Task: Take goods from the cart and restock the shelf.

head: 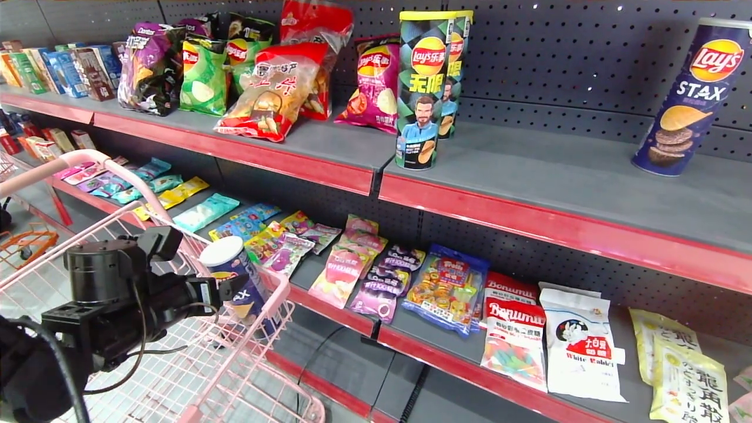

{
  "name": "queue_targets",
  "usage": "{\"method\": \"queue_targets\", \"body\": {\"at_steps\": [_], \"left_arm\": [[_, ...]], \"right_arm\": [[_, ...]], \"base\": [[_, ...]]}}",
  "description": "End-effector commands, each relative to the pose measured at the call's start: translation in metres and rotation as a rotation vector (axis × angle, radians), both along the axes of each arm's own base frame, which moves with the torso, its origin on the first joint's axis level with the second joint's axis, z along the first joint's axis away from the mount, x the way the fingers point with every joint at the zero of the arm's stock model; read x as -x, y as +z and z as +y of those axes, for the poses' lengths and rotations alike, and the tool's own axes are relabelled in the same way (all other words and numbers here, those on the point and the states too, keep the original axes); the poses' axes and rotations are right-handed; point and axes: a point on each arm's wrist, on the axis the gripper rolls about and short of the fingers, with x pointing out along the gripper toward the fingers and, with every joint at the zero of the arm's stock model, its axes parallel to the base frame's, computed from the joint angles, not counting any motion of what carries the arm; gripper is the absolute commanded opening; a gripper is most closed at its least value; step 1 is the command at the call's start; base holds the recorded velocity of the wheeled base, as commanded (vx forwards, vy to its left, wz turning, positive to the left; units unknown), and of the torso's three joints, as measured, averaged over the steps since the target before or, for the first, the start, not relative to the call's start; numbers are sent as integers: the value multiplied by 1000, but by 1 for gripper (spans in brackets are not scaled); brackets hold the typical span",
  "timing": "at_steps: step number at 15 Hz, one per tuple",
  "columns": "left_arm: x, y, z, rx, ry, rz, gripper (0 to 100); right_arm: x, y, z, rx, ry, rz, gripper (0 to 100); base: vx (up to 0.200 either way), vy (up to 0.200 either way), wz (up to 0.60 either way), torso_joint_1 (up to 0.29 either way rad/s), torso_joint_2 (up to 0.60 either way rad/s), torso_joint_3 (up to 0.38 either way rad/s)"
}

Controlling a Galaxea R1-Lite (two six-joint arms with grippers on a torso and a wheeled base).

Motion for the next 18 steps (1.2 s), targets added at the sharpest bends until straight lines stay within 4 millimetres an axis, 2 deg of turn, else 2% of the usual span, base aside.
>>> {"method": "queue_targets", "body": {"at_steps": [1, 7, 8, 11, 14, 16, 18], "left_arm": [[-9, -18, -1, -11, -9, 40, 100], [-31, -25, -3, -34, -50, -15, 100], [-33, -27, -4, -37, -51, -30, 0], [-34, -31, -6, -48, -65, -45, 0], [-29, -22, -5, -47, -65, -66, 0], [-19, 28, -2, -38, -52, -154, 0], [8, 76, 2, -13, -64, -174, 0]], "right_arm": [[0, 0, 0, 0, 1, 0, 100], [0, 0, 0, 0, 1, 0, 100], [0, 0, 0, 0, 1, 0, 100], [0, 0, 0, 0, 1, 0, 100], [0, 0, 0, 0, 2, 0, 100], [0, 0, 0, 0, 2, 0, 100], [0, 0, 0, 0, 2, 0, 100]], "base": [[0, 0, 0, 0, 0, 0], [0, 0, 0, 0, 0, 0], [0, 0, 0, 0, 0, 0], [0, 0, 0, 0, 0, 0], [0, 0, 0, 0, 0, 0], [0, 0, 0, 0, 0, 0], [0, 0, 0, 0, 0, 0]]}}
